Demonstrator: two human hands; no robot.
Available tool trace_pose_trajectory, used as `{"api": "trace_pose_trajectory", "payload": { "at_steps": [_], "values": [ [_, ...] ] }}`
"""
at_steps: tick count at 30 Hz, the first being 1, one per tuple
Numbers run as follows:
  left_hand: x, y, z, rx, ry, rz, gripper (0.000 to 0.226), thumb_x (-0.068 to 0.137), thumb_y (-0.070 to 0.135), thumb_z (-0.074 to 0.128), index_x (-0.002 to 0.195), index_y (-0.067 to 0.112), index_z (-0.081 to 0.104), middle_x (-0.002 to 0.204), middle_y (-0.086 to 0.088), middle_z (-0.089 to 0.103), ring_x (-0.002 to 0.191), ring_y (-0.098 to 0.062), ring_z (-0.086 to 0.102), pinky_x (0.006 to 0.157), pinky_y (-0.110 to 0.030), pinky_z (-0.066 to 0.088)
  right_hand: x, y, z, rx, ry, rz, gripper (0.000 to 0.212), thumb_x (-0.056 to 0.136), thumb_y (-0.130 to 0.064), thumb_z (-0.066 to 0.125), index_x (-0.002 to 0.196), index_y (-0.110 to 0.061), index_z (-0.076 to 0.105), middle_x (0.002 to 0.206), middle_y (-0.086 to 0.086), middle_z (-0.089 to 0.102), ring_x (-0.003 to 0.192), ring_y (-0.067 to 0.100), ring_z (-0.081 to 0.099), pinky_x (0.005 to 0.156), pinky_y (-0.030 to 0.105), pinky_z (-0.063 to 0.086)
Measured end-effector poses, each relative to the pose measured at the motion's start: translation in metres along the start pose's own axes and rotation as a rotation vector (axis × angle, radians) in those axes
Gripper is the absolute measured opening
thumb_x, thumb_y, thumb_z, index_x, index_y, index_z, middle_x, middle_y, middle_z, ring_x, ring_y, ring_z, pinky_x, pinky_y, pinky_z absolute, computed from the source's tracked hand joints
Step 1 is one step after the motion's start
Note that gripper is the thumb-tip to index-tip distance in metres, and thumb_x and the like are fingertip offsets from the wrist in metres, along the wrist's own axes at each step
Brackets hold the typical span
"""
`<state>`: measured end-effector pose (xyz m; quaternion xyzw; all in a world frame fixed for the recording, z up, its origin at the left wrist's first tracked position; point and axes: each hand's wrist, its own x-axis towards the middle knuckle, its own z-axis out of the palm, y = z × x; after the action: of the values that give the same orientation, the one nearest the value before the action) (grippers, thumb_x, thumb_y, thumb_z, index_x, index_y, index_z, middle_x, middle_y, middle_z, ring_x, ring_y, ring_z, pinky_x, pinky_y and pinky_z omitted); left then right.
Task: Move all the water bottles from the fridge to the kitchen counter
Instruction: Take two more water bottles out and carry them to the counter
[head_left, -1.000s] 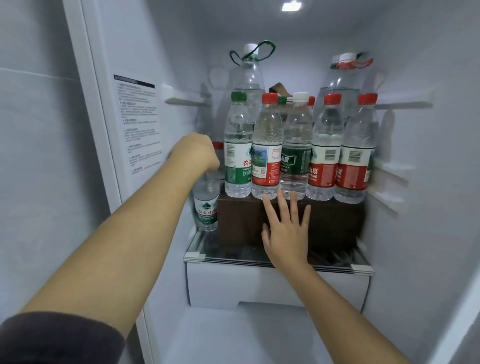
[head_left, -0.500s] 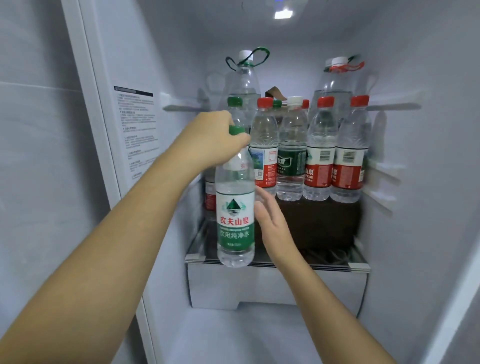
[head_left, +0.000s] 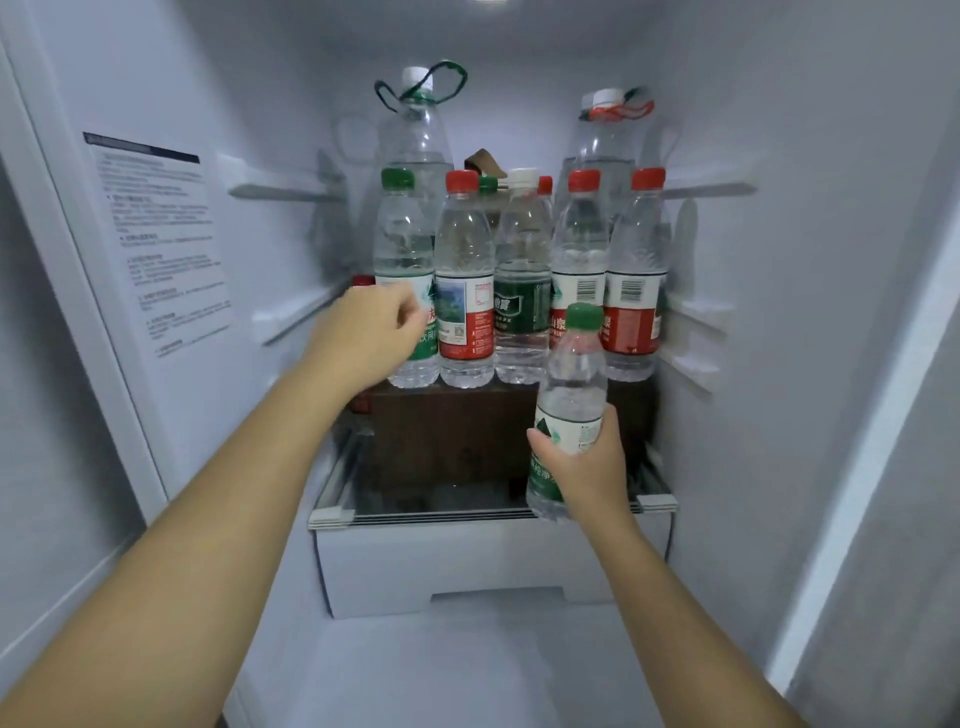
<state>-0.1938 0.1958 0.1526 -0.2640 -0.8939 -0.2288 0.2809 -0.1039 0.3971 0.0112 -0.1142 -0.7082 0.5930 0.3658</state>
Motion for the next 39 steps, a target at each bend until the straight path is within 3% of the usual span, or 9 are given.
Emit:
{"api": "trace_pose_trajectory", "payload": {
  "at_steps": [3,7,11,15,21,25,29,34,39],
  "values": [
    [0.012,-0.034,0.004,0.16,0.042,-0.149,0.02,0.089,0.027,0.05,0.077,0.015,0.059,0.086,-0.012,0.066,0.084,-0.036,0.059,0.068,-0.038,0.047,0.011,0.004,0.0,-0.015,0.025,0.018,0.06,0.073,-0.02,0.084,0.118,-0.026,0.045,0.098,-0.018,0.057,0.089,-0.001,0.058,0.07,0.014,0.043],
    [0.034,-0.041,0.023,0.291,-0.007,-0.229,0.022,0.086,0.011,0.051,0.101,0.002,0.064,0.105,-0.025,0.064,0.096,-0.044,0.06,0.078,-0.045,0.05,0.013,0.009,0.002,-0.015,0.04,0.023,0.059,0.075,-0.021,0.083,0.118,-0.029,0.044,0.097,-0.023,0.054,0.087,-0.005,0.054,0.068,0.01,0.041],
    [0.063,-0.05,0.036,0.366,-0.064,-0.25,0.035,0.091,0.007,0.046,0.123,-0.001,0.057,0.12,-0.023,0.056,0.11,-0.043,0.057,0.089,-0.047,0.048,0.014,0.014,0.003,0.0,0.04,0.002,0.058,0.075,-0.02,0.083,0.119,-0.027,0.046,0.099,-0.02,0.057,0.09,-0.002,0.057,0.068,0.011,0.043],
    [0.09,-0.06,0.033,0.337,-0.131,-0.233,0.039,0.094,0.013,0.044,0.132,0.006,0.051,0.126,-0.019,0.045,0.118,-0.04,0.051,0.098,-0.047,0.044,0.015,0.016,0.004,0.005,0.044,-0.011,0.059,0.075,-0.021,0.083,0.12,-0.027,0.046,0.101,-0.019,0.058,0.091,-0.002,0.059,0.065,0.009,0.046],
    [0.099,-0.066,0.041,0.363,-0.314,-0.204,0.061,0.087,0.017,0.062,0.143,0.008,0.04,0.145,-0.018,0.043,0.126,-0.038,0.05,0.1,-0.043,0.045,0.015,0.02,0.003,0.001,0.044,-0.018,0.057,0.075,-0.019,0.083,0.118,-0.029,0.046,0.1,-0.02,0.058,0.088,-0.003,0.059,0.062,0.008,0.046],
    [0.095,-0.067,0.047,0.43,-0.382,-0.215,0.075,0.08,0.019,0.07,0.145,0.01,0.035,0.147,-0.016,0.04,0.127,-0.035,0.048,0.098,-0.041,0.045,0.014,0.018,0.004,-0.004,0.034,-0.023,0.056,0.075,-0.018,0.083,0.115,-0.03,0.046,0.098,-0.021,0.058,0.086,-0.004,0.059,0.061,0.005,0.046],
    [0.097,-0.064,0.048,0.296,-0.256,-0.308,0.059,0.089,0.024,0.057,0.143,0.012,0.035,0.144,-0.017,0.046,0.125,-0.037,0.05,0.098,-0.042,0.046,0.014,0.017,0.003,0.006,0.042,-0.016,0.057,0.074,-0.017,0.084,0.116,-0.031,0.047,0.097,-0.02,0.06,0.084,-0.009,0.059,0.062,0.002,0.045],
    [0.091,-0.06,0.041,0.19,-0.123,-0.36,0.045,0.093,0.028,0.043,0.136,0.014,0.04,0.132,-0.021,0.054,0.114,-0.04,0.056,0.085,-0.038,0.043,0.013,0.015,0.003,-0.001,0.039,-0.017,0.058,0.075,-0.019,0.083,0.118,-0.031,0.046,0.099,-0.02,0.059,0.088,-0.005,0.059,0.062,0.006,0.046],
    [0.075,-0.043,0.019,0.415,-0.207,-0.342,0.049,0.083,0.008,0.065,0.131,0.004,0.054,0.132,-0.018,0.05,0.117,-0.039,0.055,0.091,-0.042,0.048,0.012,0.013,0.002,-0.004,0.033,-0.015,0.057,0.076,-0.02,0.082,0.118,-0.031,0.045,0.097,-0.022,0.056,0.087,-0.004,0.057,0.065,0.007,0.042]
  ]
}}
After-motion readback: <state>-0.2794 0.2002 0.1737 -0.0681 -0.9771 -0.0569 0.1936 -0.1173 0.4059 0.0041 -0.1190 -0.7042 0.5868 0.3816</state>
